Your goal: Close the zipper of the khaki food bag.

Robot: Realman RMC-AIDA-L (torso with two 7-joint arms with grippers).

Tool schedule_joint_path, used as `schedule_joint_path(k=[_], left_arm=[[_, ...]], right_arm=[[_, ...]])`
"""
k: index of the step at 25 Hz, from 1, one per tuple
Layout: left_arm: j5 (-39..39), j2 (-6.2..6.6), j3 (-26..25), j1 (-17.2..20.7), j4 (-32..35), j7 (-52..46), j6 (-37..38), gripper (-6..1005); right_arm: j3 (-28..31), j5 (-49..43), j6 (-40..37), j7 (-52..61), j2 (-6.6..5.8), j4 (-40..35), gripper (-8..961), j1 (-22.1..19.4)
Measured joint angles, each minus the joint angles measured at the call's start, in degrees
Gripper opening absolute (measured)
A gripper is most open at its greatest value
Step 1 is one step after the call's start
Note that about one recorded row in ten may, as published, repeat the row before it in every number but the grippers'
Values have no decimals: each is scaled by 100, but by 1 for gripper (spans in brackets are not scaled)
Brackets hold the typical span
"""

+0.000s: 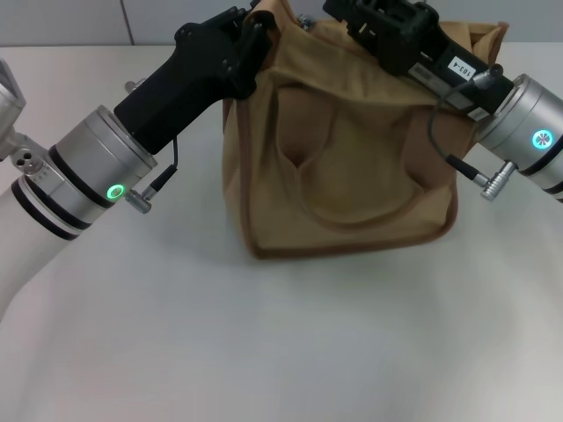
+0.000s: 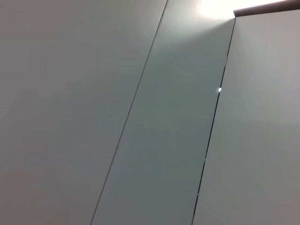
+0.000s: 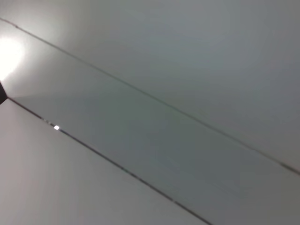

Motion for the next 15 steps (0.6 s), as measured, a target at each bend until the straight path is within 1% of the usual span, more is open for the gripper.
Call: schedule_joint_path(k=[5,7,9,11,13,15], left_arm=[[2,0,0,-3,0,0,0,30],[3,0,0,-16,0,0,1,30],[4,0,0,-29,-1,0,4,30],[4,0,0,-40,-6,0,4,31],[4,0,0,-45,-6,0,5,31],[4,0,0,-52,-2,1,5,31]], right_arm=[[4,128,-28,-139,-7,-35,375,-9],[-27,125,-59,-61,-32,-217,376,6],[-112,103,-85,170,-47,-565,376,10],[-331,90,-87,506,-51,-1009,375,-1],[-713,88,-66,744,-51,-1447,375,-5],[-1051,103,-25,682,-50,-1798,375,-2]])
